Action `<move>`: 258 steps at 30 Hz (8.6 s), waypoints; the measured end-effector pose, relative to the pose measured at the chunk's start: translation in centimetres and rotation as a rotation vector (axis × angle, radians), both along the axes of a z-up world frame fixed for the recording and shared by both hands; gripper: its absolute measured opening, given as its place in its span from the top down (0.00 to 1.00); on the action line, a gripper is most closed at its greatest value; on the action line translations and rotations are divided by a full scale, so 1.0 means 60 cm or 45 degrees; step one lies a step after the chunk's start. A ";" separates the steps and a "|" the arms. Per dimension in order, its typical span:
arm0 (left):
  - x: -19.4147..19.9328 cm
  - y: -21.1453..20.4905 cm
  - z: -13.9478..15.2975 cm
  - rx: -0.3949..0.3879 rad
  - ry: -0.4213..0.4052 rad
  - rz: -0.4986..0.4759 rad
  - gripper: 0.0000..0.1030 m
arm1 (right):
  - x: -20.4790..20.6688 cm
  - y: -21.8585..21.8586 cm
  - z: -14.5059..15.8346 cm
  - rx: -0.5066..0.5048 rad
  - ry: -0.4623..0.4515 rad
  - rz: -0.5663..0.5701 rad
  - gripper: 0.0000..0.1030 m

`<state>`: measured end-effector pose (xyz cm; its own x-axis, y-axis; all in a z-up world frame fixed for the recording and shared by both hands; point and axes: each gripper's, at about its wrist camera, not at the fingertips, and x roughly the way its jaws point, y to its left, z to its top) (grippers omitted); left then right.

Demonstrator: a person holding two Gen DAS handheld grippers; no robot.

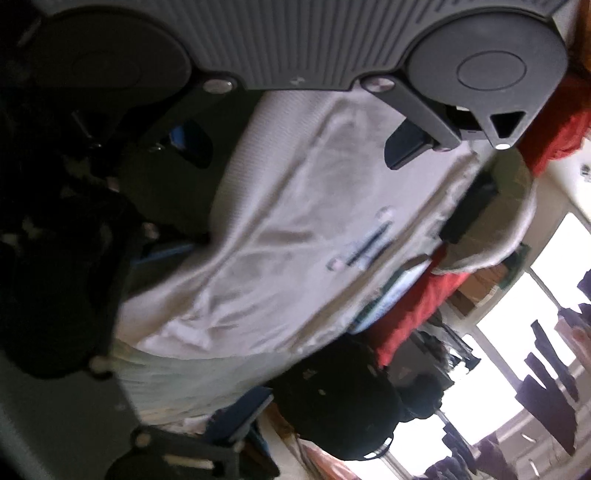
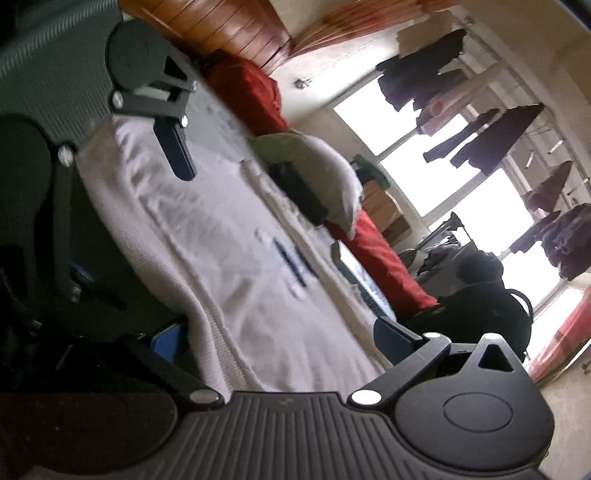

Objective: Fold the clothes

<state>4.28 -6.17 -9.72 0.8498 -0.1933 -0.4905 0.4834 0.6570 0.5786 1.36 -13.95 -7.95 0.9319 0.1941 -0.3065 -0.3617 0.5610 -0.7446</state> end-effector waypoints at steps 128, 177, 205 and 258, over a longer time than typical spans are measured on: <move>0.387 0.133 0.068 0.170 -0.267 0.359 0.02 | 0.401 -0.063 0.023 -0.120 -0.219 -0.341 0.00; 0.468 0.215 0.094 -0.397 0.398 0.161 0.03 | 0.518 -0.175 0.097 0.538 0.657 -0.027 0.00; 0.648 0.218 0.127 -0.740 0.374 0.247 0.03 | 0.689 -0.208 0.129 0.994 0.730 -0.123 0.00; 0.338 0.189 0.081 -0.037 0.162 0.277 0.03 | 0.373 -0.237 0.099 0.608 0.657 -0.322 0.00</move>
<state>24.58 5.18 -4.88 0.8048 -0.0281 -0.5928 0.3962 0.7691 0.5015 23.72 -28.14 -2.03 0.7264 0.2146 -0.6529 -0.4162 0.8934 -0.1694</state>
